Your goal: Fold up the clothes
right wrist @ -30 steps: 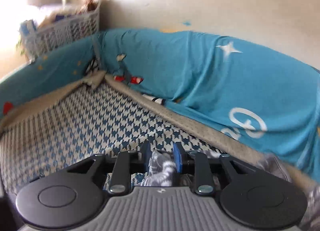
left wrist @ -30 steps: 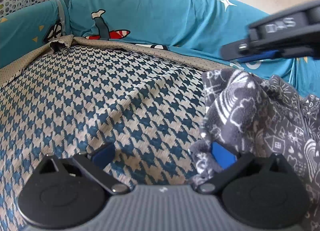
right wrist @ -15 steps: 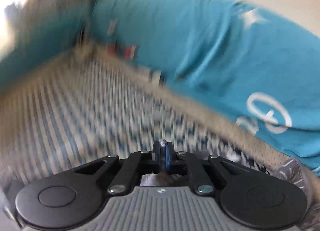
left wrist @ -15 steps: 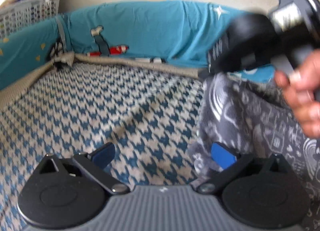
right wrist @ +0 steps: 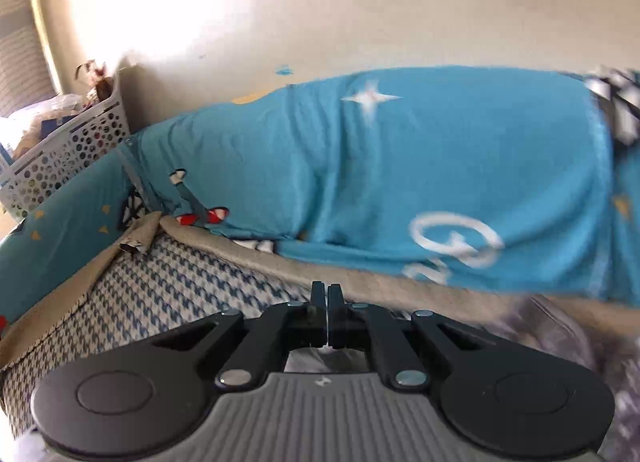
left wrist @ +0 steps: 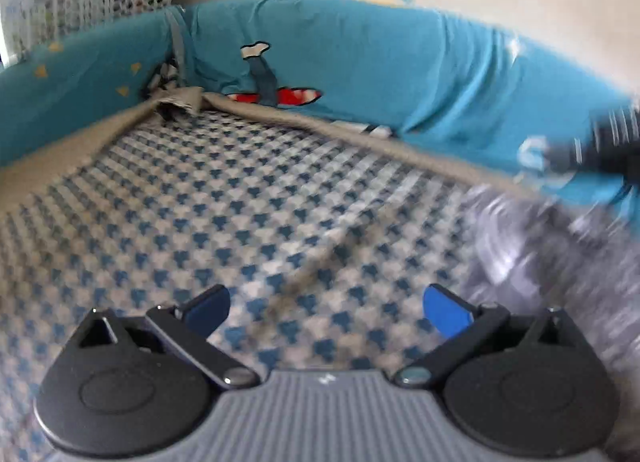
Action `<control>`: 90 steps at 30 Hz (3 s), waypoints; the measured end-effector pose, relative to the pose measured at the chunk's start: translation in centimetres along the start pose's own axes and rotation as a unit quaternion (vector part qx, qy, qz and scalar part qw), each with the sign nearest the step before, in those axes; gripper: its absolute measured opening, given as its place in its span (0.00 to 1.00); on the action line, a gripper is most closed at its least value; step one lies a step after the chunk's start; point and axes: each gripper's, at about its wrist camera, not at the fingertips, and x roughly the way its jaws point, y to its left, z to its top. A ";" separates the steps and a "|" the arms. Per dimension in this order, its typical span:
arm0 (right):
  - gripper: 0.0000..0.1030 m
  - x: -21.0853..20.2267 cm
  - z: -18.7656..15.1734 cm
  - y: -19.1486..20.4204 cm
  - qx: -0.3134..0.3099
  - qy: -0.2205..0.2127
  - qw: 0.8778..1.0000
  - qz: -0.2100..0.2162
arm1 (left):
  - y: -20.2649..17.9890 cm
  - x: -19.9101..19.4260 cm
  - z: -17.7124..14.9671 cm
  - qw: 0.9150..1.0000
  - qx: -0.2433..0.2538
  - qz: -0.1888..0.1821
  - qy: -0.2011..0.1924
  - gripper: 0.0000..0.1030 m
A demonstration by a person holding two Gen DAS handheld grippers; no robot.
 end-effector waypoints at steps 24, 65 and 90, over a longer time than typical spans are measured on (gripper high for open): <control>0.00 -15.3 -11.7 -10.0 0.139 0.048 0.969 -0.201 | -3.4 1.3 -2.8 0.991 0.103 -0.077 0.029 1.00; 0.18 -28.0 -19.5 -4.5 0.282 -0.032 0.938 -0.198 | 3.4 -11.0 -9.4 0.979 0.132 -0.150 0.044 1.00; 0.10 -29.5 -26.7 1.9 0.185 0.030 0.955 -0.228 | 3.1 -15.1 -14.2 0.962 0.211 -0.157 0.069 1.00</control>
